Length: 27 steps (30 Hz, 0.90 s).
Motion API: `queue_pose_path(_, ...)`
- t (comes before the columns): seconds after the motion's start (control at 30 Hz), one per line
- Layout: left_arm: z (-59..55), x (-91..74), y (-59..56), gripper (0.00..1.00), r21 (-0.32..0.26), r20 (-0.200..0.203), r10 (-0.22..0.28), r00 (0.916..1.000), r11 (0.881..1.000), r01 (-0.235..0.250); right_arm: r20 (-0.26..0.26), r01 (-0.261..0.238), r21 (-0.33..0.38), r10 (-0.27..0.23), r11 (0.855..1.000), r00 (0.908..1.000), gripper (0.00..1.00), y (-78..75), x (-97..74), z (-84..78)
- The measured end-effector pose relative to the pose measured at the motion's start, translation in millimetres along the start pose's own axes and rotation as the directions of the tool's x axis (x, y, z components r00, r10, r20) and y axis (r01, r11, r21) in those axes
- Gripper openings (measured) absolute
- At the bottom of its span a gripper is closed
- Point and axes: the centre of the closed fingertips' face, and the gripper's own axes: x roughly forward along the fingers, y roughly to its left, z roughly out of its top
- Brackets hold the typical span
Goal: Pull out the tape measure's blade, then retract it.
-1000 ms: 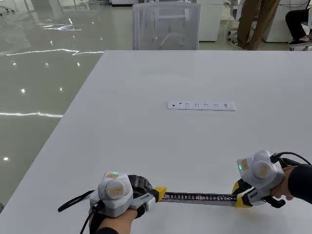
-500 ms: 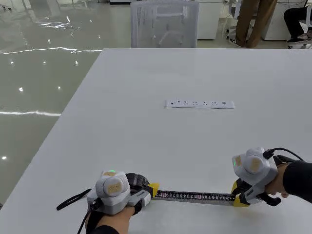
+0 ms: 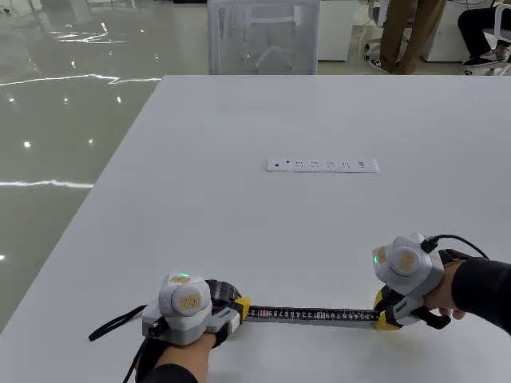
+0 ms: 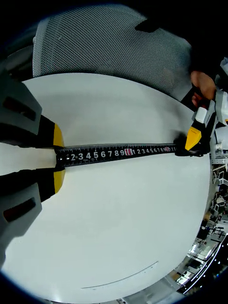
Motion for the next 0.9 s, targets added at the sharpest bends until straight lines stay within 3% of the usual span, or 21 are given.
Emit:
queue_pose_path(0.17, -1.4, -0.8, 0.1, 0.60, 0.037, -0.002, 0.007, 1.0000, 0.999, -0.007, 0.007, 0.009, 0.017, -0.009, 1.000, 0.9999, 0.11, 0.1, 0.3, 1.8)
queue_pose_path(0.43, -0.8, -1.9, 0.4, 0.60, 0.022, 0.004, 0.003, 1.0000, 1.000, -0.003, 0.017, 0.007, 0.018, -0.007, 1.000, 0.9998, 0.11, -0.4, 0.7, 4.3)
queue_pose_path(0.57, -1.0, -1.5, 0.5, 0.59, 0.015, -0.003, -0.004, 1.0000, 1.000, 0.004, 0.025, 0.025, -0.016, -0.025, 1.000, 0.9994, 0.10, 1.1, 1.3, 6.9)
queue_pose_path(0.9, -1.0, -0.1, 0.1, 0.59, 0.007, -0.010, -0.021, 0.9997, 1.000, 0.021, 0.049, 0.028, 0.008, -0.029, 1.000, 0.9984, 0.11, 2.1, 7.5, 21.3)
